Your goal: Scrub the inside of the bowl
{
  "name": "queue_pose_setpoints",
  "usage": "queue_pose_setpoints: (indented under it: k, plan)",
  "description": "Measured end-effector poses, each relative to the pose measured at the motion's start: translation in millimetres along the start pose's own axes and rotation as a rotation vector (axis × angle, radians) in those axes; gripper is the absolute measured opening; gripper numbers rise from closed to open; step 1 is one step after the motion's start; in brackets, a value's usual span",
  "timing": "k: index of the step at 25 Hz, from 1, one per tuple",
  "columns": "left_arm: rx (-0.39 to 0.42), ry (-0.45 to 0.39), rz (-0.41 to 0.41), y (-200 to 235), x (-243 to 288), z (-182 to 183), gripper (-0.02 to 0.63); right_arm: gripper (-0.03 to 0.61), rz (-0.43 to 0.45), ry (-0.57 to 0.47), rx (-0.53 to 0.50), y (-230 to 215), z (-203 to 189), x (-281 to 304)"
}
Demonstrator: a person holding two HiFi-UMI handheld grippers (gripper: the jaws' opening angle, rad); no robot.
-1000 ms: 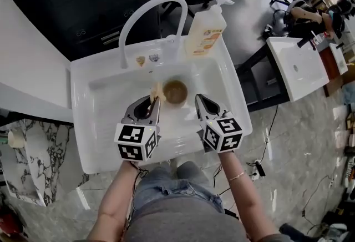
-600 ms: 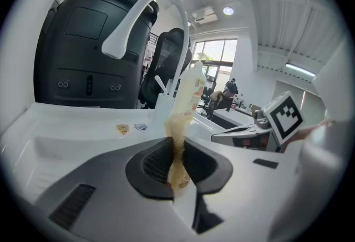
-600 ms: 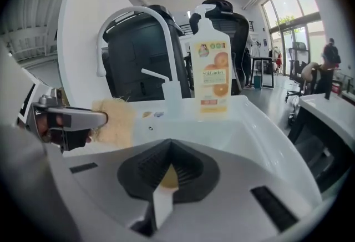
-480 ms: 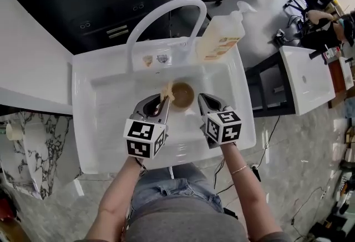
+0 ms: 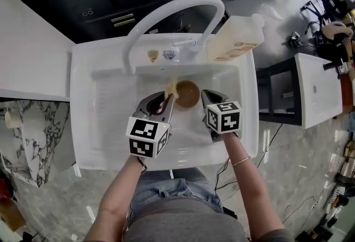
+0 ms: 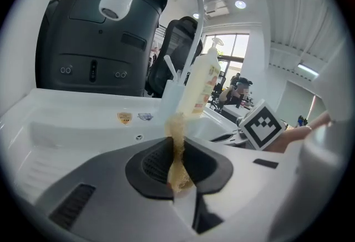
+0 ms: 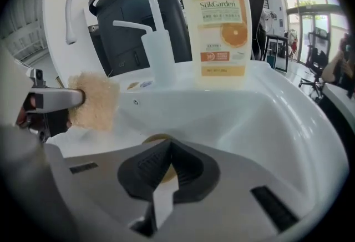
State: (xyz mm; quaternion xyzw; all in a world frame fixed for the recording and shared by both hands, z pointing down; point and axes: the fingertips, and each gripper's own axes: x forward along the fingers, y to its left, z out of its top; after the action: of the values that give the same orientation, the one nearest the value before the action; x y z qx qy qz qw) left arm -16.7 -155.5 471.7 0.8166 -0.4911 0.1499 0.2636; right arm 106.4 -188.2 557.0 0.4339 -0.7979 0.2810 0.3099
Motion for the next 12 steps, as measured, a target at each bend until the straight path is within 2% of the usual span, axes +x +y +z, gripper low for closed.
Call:
queue_pose_setpoints:
  k: [7,12]
  plan:
    - [-0.040,0.022,0.028,8.2,13.8,-7.9,0.049,0.012,0.073,0.095,-0.007,-1.1,-13.5,28.1]
    - [-0.062,0.035,0.040,12.0,20.0,-12.8,0.049,0.024,0.080,0.150,0.017,-6.8,-24.6,39.6]
